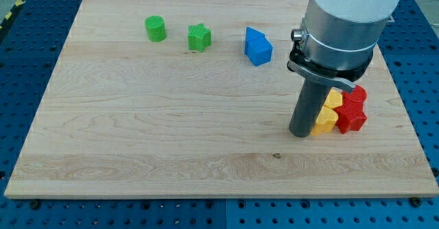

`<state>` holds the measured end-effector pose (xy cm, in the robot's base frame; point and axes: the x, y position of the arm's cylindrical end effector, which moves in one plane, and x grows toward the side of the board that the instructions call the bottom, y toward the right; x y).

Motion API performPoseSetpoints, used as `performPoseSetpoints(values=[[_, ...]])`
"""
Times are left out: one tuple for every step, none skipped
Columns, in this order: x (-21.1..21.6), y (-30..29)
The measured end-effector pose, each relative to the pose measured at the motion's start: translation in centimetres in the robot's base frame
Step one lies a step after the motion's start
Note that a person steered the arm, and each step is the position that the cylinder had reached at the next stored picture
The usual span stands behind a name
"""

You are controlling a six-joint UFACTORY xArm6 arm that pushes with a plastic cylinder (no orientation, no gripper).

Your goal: Move the green circle into the green star

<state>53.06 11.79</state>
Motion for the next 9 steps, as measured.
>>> performPoseSetpoints(values=[[0.0,0.0],[0.1,0.0],[-2.0,-3.2],[-4.2,-9.8],[-7.6,-12.9],[-10.1,-13.1],[-10.6,-17.4],[-12.9,-23.8],[-15.5,-30.5]])
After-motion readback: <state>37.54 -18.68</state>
